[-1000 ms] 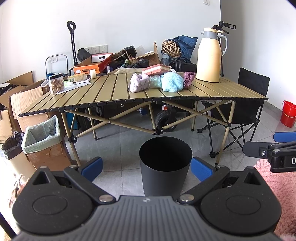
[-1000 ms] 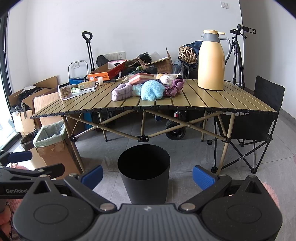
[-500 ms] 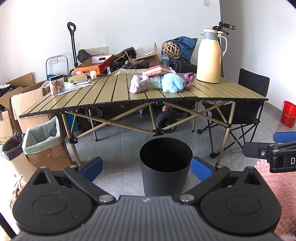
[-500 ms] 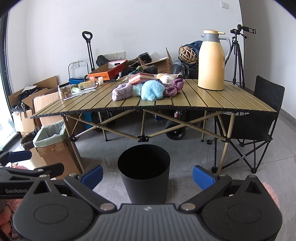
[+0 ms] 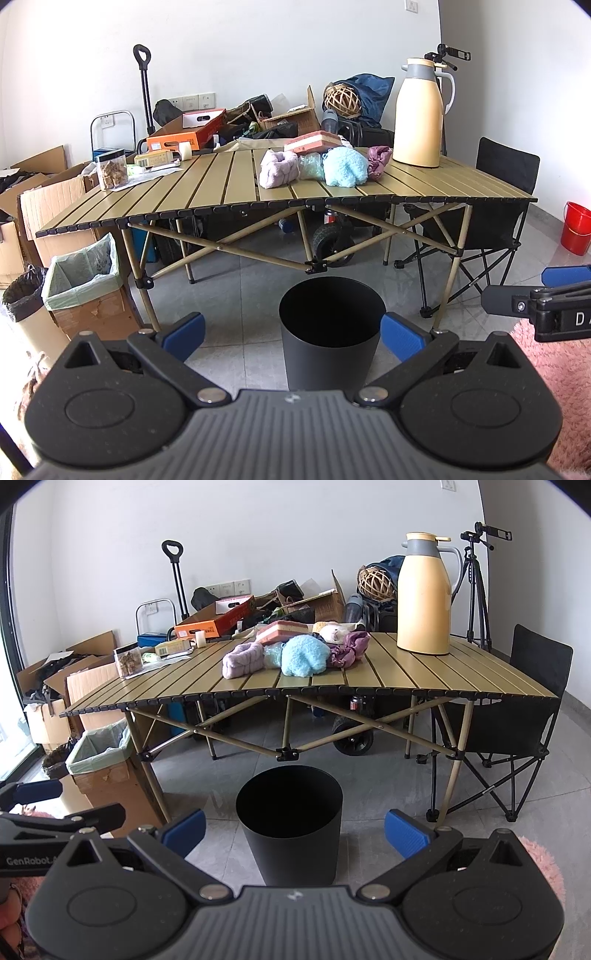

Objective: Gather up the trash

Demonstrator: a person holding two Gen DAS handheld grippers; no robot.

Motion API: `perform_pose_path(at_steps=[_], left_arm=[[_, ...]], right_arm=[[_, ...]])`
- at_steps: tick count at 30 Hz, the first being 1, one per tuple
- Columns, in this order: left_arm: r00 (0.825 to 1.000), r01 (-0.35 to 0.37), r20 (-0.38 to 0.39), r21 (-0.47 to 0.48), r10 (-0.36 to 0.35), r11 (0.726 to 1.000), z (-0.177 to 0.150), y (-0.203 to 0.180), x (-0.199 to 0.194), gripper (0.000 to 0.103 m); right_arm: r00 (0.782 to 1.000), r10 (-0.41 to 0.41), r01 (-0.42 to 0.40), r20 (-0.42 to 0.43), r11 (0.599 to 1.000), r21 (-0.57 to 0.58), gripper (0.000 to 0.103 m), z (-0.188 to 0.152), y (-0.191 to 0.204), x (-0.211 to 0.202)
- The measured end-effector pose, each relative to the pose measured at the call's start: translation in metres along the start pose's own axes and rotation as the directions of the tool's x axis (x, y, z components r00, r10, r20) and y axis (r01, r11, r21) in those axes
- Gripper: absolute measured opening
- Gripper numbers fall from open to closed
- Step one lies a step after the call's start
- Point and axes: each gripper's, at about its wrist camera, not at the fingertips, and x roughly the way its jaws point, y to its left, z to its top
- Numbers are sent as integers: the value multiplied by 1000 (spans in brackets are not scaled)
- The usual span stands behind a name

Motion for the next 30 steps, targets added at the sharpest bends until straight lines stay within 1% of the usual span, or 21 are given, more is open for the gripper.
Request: perform_pose_path(at_steps=[7,18,23,30], left_arm=[[999,-23,27,-1,23,1000,9,4,17,103],[999,-38,34,-4,38,999,26,7,55,103],[997,-49,53,-7,49,999,42,9,75,103],[994,-56,92,-11,57,998,69,14,102,103]], right_arm=[[1000,-3,3,6,1000,5,103,9,-7,16],[1000,8,-8,12,1000,9,103,34,-14,56],[1000,8,-8,19,1000,1,103,46,-15,79],[999,1,-1,49,1000,-6,103,71,-16,109]])
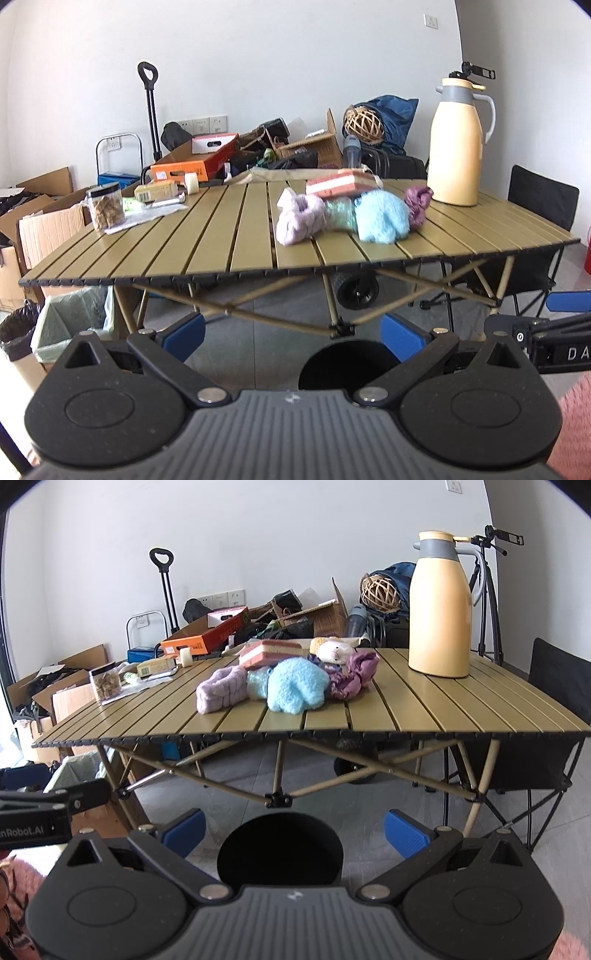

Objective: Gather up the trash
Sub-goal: 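Grasp the lavender headband with the left tool while the right tool grasps the blue plush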

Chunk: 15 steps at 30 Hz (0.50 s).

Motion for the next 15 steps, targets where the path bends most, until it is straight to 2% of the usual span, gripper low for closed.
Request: perform_pose_path(at_steps=[15], left_arm=[[999,-28,39,-43,30,999,44,10,77,103]], right_arm=[[998,-15,14,67,1000,10,103,48,-5,75]])
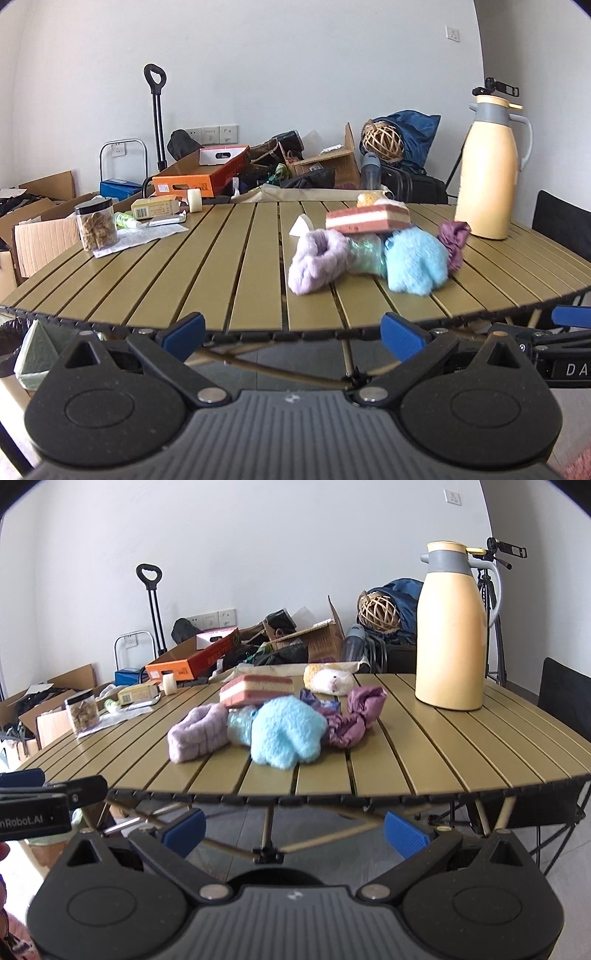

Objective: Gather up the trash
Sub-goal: 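Grasp the lavender headband with the left tool while the right tool grasps the blue plush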

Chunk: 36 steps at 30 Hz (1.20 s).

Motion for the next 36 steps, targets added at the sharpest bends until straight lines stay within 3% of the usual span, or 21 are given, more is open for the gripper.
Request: perform_pose_path(at_steps=[9,20,24,31,36], left_arm=[[999,-33,23,-19,34,999,24,7,45,103],[998,-55,26,-38,56,998,40,19,85,103],[998,-48,26,-22,49,999,47,21,101,103],[999,-32,12,-76,33,997,48,34,119,103],[1000,-12,3,-70,12,998,45,33,122,103]], right_arm=[[999,-4,5,48,1000,-26,103,23,3,47],[993,-39,56,112,987,-150,103,46,26,105],[994,-40,58,97,981,-184,98,53,32,127],[997,-64,74,51,972,-223,91,52,40,155],[995,-93,100,39,969,-226,79,46,42,165]])
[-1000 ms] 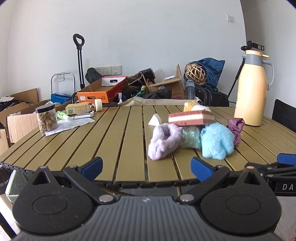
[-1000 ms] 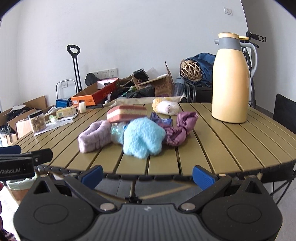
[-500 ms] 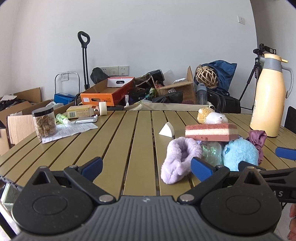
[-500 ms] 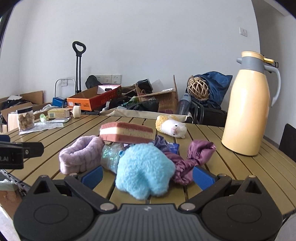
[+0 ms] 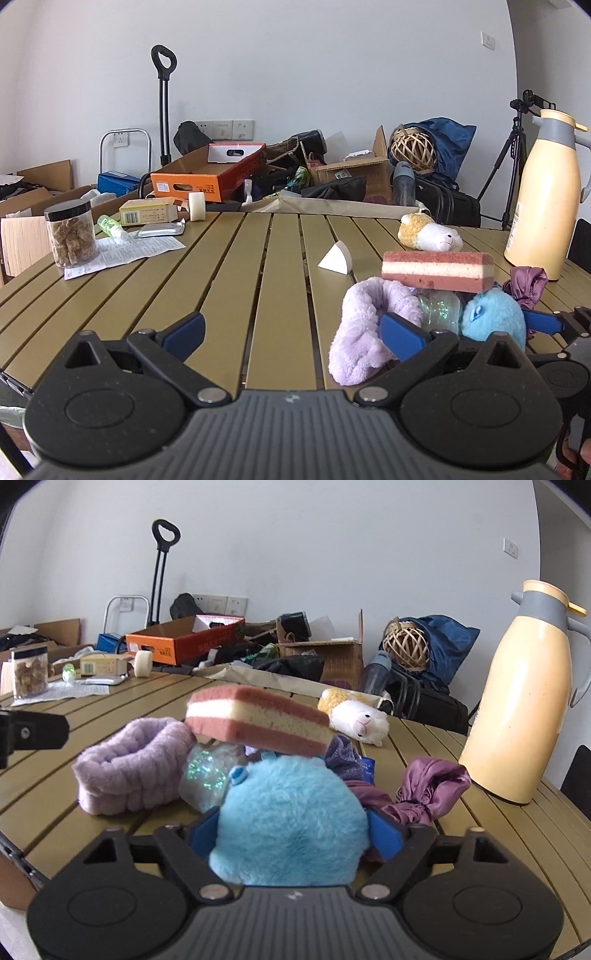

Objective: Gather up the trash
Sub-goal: 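Grasp the lavender headband with the left tool while the right tool grasps the blue plush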

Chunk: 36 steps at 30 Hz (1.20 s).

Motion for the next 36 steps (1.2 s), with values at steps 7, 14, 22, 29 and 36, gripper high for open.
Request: perform_pose_path(at_steps=[7,14,22,29,36], left_arm=[[1000,23,8,6,-23,1000,-1,-5,-2,103],[999,45,4,17,-45,999,-1,-20,3,103],[997,75,-36,28,-74,997,-3,-36,22,103],[995,64,-79,6,-64,998,-4,-47,43,103],[992,65,-109,-23,-67,998,-5,-51,57,86]], right_arm=[[998,34,-36,46,999,41,70,0,-8,-14],[991,45,-63,128,989,137,69,4,-33,-36],[985,4,-40,171,977,210,69,0,-60,-48],[988,-26,-13,155,970,242,69,-8,-77,-51],[989,-33,-5,144,967,256,69,-12,-87,-51]])
